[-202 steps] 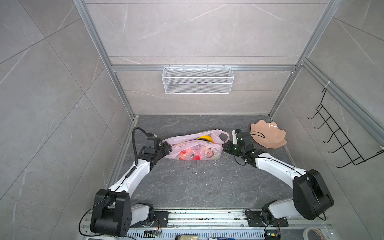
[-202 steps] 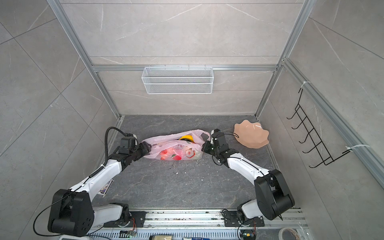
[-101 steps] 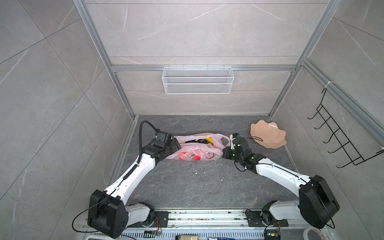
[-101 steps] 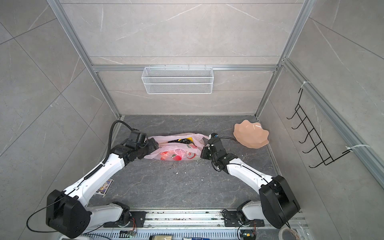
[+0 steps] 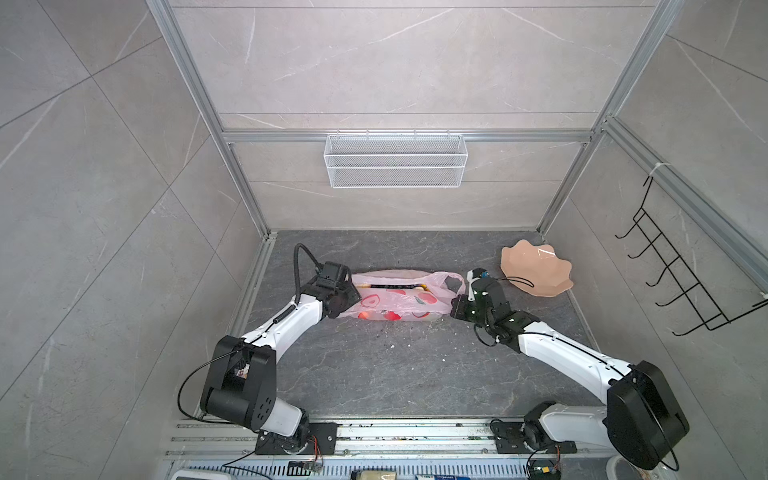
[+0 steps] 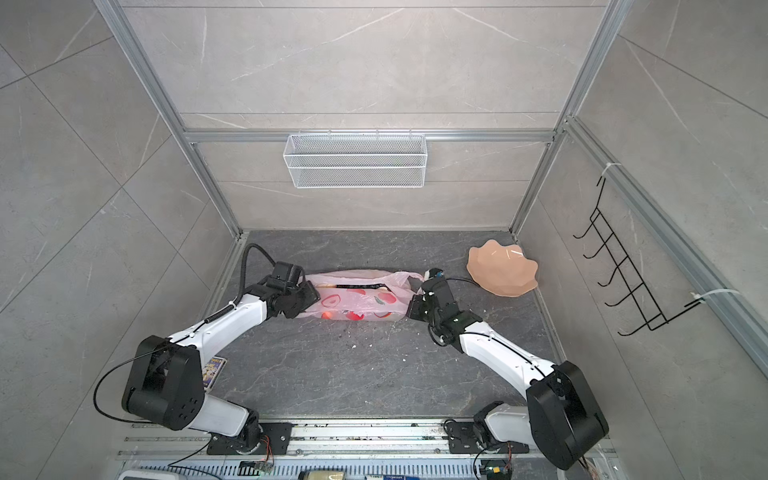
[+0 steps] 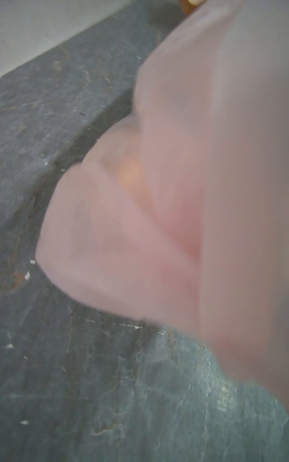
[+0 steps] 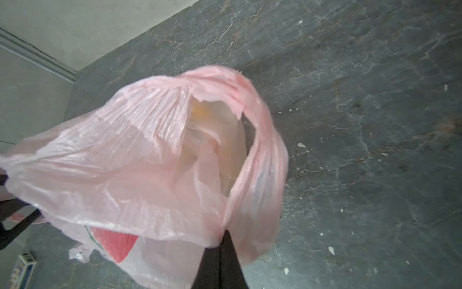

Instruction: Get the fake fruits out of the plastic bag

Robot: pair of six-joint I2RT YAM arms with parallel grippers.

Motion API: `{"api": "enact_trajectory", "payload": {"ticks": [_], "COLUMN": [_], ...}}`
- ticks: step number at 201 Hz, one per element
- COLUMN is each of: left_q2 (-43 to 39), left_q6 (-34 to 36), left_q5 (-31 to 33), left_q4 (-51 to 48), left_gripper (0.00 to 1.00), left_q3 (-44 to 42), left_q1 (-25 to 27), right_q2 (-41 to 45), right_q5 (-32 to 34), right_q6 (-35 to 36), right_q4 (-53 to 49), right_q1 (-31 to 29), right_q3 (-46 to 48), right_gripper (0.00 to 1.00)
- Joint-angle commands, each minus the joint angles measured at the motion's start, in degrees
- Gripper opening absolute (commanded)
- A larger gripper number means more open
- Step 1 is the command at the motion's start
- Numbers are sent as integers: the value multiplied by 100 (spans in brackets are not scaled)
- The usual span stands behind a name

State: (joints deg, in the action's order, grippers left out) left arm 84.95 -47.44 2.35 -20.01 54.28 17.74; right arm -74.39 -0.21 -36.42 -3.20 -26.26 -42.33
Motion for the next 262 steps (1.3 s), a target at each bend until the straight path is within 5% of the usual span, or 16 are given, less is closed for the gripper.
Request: {"api": "enact_trajectory", "payload": {"ticks": [1,31,67,82,114,142,219,262], "left_q2": [-313,-475,-614,-703,-995,-905,-225,438], "left_q6": [269,480,598,663,745,521,280,301], "left_q5": [-78,-347,-634,-726,-369,-487,-442,-198], "left_q4": [444,1140,1704,1695,1364,1332,1062,776], "left_gripper": [43,11,6,11,47,64,83,83], "left_q3": [-468,-1006,-1322,-1308,-1107,-934,-250,113], "left_q1": [-374,-734,-745,-724,-364,-299,-108,-120], "right_q2": [20,-326,-506,-461,-313,-247,-102,130], "right_q5": [-755,-1295,-1282,-1145,-838,-544,-29,277], "right_q6": [-402,-503,-474,-313,-46,50,230,258], "right_q4": [364,775,755,493,55,-133,-275,-334], "right_q1": [467,550,551,536,387,131,-218,-222], "right_q3": [217,173,120,39,-78,-127,8,163], "right_gripper": [0,0,0,0,0,0,0,0]}}
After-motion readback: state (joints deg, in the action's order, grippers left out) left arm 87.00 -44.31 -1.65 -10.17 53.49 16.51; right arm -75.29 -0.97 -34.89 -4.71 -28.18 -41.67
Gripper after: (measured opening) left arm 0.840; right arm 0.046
